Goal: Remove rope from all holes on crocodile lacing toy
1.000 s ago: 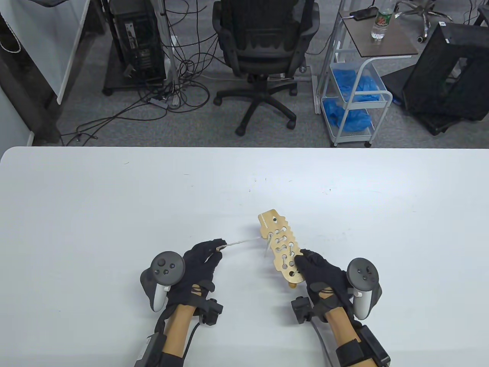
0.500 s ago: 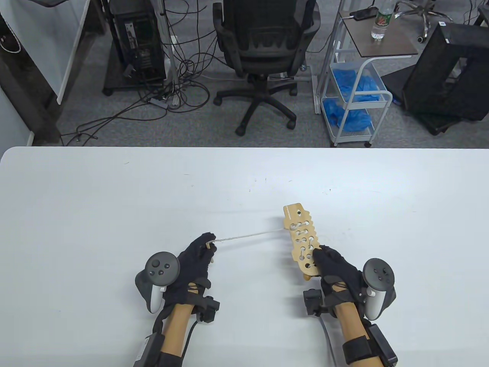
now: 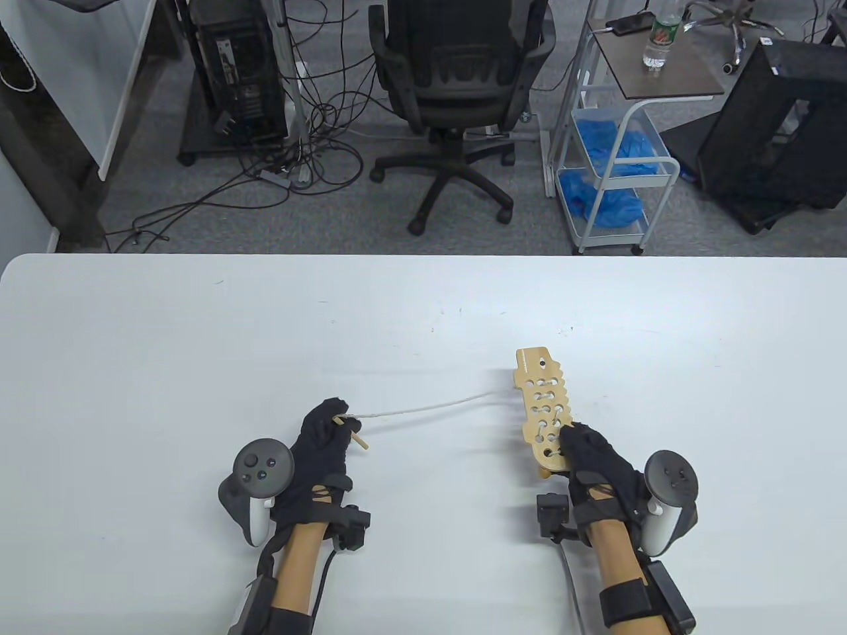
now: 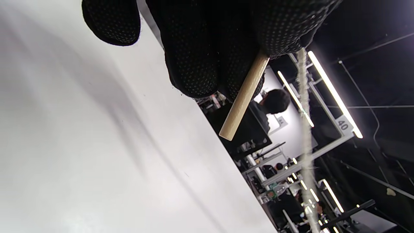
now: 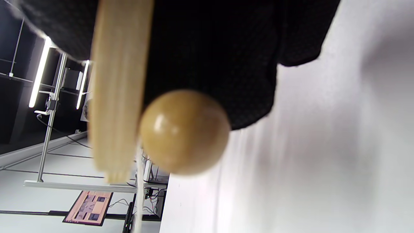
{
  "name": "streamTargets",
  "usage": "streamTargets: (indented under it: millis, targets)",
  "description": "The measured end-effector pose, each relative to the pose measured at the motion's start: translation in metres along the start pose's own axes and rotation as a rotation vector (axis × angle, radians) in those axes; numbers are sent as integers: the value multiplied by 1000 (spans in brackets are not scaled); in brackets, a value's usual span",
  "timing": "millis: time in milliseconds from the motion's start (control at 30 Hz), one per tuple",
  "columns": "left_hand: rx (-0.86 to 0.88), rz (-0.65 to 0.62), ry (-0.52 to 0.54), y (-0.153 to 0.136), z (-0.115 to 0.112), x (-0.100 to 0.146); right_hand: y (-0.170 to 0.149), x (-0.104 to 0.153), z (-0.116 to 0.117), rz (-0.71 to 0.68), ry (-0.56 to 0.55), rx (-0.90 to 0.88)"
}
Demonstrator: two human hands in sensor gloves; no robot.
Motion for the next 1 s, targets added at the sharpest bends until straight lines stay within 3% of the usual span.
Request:
streamTargets:
  millis: [700,1000]
  targets:
    - [-14,28,32,-2,1,1,-1,1,-1,10,-5,-22]
    - [38,-22,-51,11,-11,6,5,18,37,-105,219,-90]
Point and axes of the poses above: the tracker on the back of each hand, its own y axis roughly to the thumb side, its own x axis roughly from the fingertips to the wrist, z = x × y, the point moved 1 cm from there along -x, roughly from the wrist to the fingertips, and after that the axes turned 9 degrees about z, right-handed, at the moved point
